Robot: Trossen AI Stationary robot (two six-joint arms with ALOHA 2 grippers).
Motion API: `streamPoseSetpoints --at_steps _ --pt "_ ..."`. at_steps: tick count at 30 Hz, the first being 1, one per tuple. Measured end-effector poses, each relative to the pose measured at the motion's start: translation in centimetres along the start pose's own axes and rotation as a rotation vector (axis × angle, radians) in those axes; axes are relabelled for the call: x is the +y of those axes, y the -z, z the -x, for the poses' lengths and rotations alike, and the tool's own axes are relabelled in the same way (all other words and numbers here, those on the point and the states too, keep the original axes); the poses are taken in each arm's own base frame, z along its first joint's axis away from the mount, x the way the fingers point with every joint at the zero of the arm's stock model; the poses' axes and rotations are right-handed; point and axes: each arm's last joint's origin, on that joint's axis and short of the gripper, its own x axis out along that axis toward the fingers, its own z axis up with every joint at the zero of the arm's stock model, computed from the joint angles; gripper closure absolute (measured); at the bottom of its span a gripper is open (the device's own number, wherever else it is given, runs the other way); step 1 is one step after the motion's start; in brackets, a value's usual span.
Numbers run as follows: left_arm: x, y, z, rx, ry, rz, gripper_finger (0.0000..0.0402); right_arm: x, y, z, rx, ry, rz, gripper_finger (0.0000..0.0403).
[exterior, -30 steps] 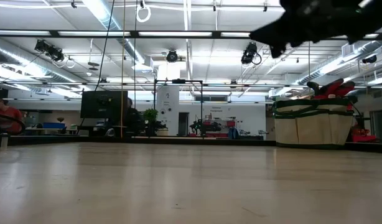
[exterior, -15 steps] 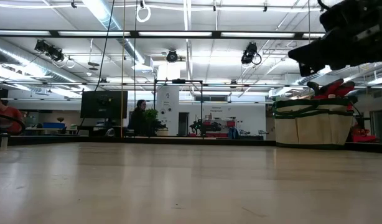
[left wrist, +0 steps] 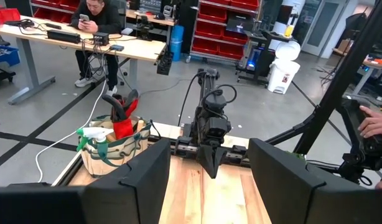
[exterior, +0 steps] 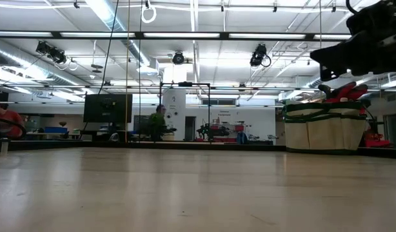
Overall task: Pick & Place Garden tools in Gardening bag
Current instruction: Return to Home Position
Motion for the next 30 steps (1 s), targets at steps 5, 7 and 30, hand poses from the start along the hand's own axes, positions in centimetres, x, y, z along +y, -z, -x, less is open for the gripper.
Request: streamPoseSetpoints --at_steps 5,7,30 --pt "0.0 0.0 0.0 0.0 0.0 0.0 0.0179 0.0 0.1 0.5 0.017 0.001 0.002 0.0401" --pt "0.0 0.0 0.0 0.0 0.0 0.0 0.0179 0.1 0.2 0.7 0.025 0.001 0.001 0.0401" --pt "0.0 0.0 0.0 0.0 -0.001 0.0 0.0179 0.2 0.6 2.2 0.057 -0.002 -0.011 0.0401"
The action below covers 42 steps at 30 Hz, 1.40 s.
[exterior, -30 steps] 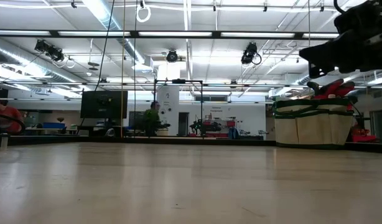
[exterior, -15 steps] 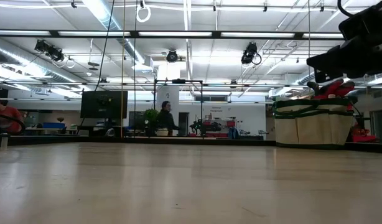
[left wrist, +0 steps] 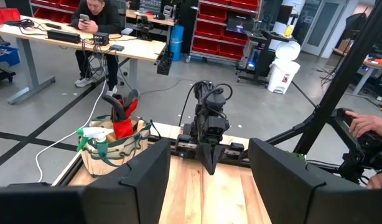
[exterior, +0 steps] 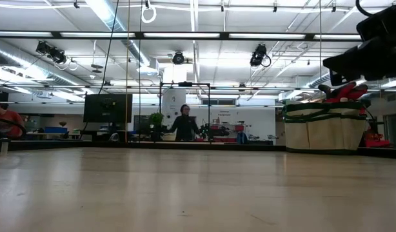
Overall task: Pick & Place Garden tools in Gardening bag
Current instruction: Return to Home Position
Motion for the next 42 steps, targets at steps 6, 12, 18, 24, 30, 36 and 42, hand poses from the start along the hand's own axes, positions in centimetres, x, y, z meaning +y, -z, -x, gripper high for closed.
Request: streamPoseSetpoints --at_steps 6,12,18,24,30,36,42 --pt "0.0 0.0 0.0 0.0 0.0 0.0 0.0179 0.0 -0.27 0.23 -0.035 0.003 0.011 0.0401" --pt "0.0 0.0 0.0 0.0 0.0 0.0 0.0179 -0.14 -0.46 0.48 -0.06 0.055 0.013 0.0401" --pt "0.0 0.0 0.0 0.0 0.0 0.0 0.0179 -0.24 -0.64 0.69 -0.082 0.094 0.013 0.0401" --pt "0.0 0.0 0.0 0.0 0.0 0.0 0.0179 -0.24 -0.62 0.69 -0.081 0.094 0.013 0.0401" --pt "0.0 0.0 0.0 0.0 0.0 0.0 0.0179 -0.24 -0.63 0.69 -0.081 0.094 0.013 0.0401" --pt "0.0 0.0 0.0 0.0 0.0 0.0 0.0179 -0.24 -0.62 0.69 -0.08 0.094 0.013 0.0401" --pt "0.0 0.0 0.0 0.0 0.0 0.0 0.0179 -0.24 -0.62 0.69 -0.08 0.094 0.013 0.0401"
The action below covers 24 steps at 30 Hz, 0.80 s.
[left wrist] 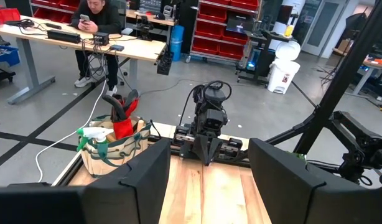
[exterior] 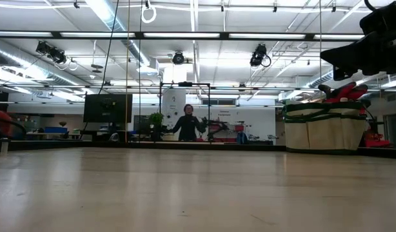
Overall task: Pick & Place Garden tools in Gardening bag
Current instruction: Return to Home Position
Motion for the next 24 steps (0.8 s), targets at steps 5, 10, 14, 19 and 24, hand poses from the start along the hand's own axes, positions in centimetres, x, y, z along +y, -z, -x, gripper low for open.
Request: streamPoseSetpoints --at_steps 5,10,14,19,24 --pt "0.0 0.0 0.0 0.0 0.0 0.0 0.0179 0.0 0.0 0.0 0.0 0.0 0.0 0.0401" --pt "0.0 0.0 0.0 0.0 0.0 0.0 0.0179 0.0 0.0 0.0 0.0 0.0 0.0 0.0401" --pt "0.0 0.0 0.0 0.0 0.0 0.0 0.0179 0.0 0.0 0.0 0.0 0.0 0.0 0.0401" --pt "-0.11 -0.11 -0.02 -0.012 0.008 0.044 0.0179 0.0 0.0 0.0 0.0 0.0 0.0 0.0401" --pt "-0.61 0.05 -0.15 -0.005 0.032 0.045 0.0179 0.0 -0.01 0.0 -0.001 0.0 0.0 0.0401"
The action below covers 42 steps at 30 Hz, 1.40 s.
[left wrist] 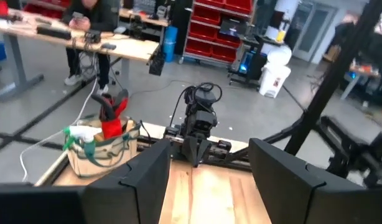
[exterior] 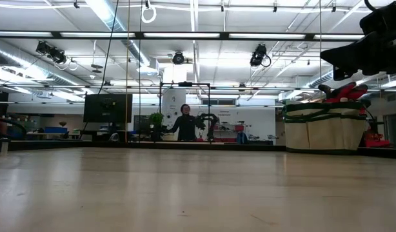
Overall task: Pick & Place Garden tools in Gardening bag
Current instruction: Return to Home Position
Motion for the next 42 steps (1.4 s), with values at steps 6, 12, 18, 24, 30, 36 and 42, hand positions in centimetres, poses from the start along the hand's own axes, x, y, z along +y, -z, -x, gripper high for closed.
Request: streamPoseSetpoints --at_steps 6,12,18,24,30,36,42 --pt "-0.4 1.6 -0.1 0.041 0.004 -0.055 0.0179 0.0 0.0 0.0 0.0 0.0 0.0 0.0401" --pt "-0.9 4.6 1.1 0.087 0.019 -0.052 0.0179 0.0 0.0 0.0 0.0 0.0 0.0 0.0401" --pt "-1.6 7.7 2.8 0.067 0.073 -0.067 0.0179 0.0 0.0 0.0 0.0 0.0 0.0 0.0401" --pt "-1.6 11.8 4.8 -0.001 0.12 -0.072 0.0179 0.0 0.0 0.0 0.0 0.0 0.0 0.0401" --pt "-1.3 15.3 7.0 -0.071 0.159 -0.08 0.0179 0.0 0.0 0.0 0.0 0.0 0.0 0.0401" --pt "-1.2 16.8 9.1 -0.15 0.184 -0.097 0.0179 0.0 0.0 0.0 0.0 0.0 0.0 0.0401" --pt "-1.1 17.4 11.2 -0.225 0.195 -0.119 0.0179 0.0 0.0 0.0 0.0 0.0 0.0 0.0401"
